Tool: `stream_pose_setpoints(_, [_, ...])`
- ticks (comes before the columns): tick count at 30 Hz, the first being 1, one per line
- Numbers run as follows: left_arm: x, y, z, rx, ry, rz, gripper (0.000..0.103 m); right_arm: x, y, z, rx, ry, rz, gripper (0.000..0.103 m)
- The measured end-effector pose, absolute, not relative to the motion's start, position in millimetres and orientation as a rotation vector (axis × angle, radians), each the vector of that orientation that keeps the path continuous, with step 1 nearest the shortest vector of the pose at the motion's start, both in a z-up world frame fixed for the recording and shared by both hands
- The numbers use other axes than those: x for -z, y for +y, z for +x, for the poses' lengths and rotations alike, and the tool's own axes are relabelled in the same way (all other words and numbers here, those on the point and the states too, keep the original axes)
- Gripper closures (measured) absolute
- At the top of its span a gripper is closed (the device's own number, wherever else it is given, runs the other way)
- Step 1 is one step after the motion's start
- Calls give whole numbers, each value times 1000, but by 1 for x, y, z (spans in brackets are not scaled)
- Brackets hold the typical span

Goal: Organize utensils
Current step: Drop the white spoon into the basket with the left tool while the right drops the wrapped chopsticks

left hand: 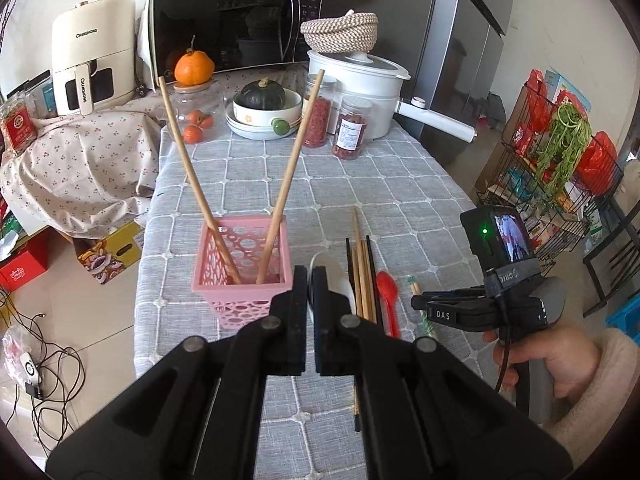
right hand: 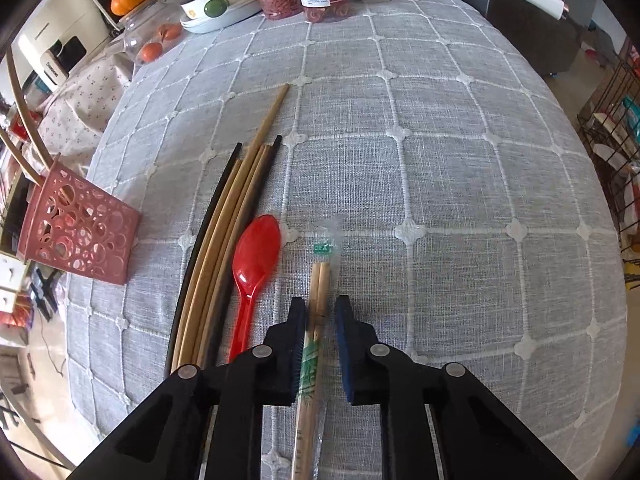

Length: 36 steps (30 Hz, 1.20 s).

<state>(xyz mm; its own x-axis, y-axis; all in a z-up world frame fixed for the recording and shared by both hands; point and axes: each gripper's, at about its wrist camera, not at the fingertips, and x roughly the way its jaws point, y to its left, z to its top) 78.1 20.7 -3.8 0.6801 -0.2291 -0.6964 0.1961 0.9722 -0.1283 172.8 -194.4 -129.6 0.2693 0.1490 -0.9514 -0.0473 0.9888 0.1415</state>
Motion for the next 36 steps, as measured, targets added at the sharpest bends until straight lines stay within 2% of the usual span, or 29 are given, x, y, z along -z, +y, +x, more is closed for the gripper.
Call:
stream_pose_setpoints(2, [2,25,77,231,777,-49,100,129,-193,173,-135,1282,74,97])
stream_pose_setpoints(5, [-6,34,72,205,733,-46,100,123,-193,171,-131,1261,75,98])
stream_pose_setpoints(10, [-27,53,67,133,627,-62,100,76,-187,154,-199,1117,81,98])
stream_pose_setpoints(18, [-52,74,50,-61,328,-69,100,12,-174,122,-301,890,98,98])
stream_pose_setpoints(23, [-50,72,51,-177,170,-16,100,-3,-168,113,-322,830,87,98])
stream_pose_setpoints(36, [-20,63,83,-306,172,-38,100,-3,-168,110,-325,809,91,98])
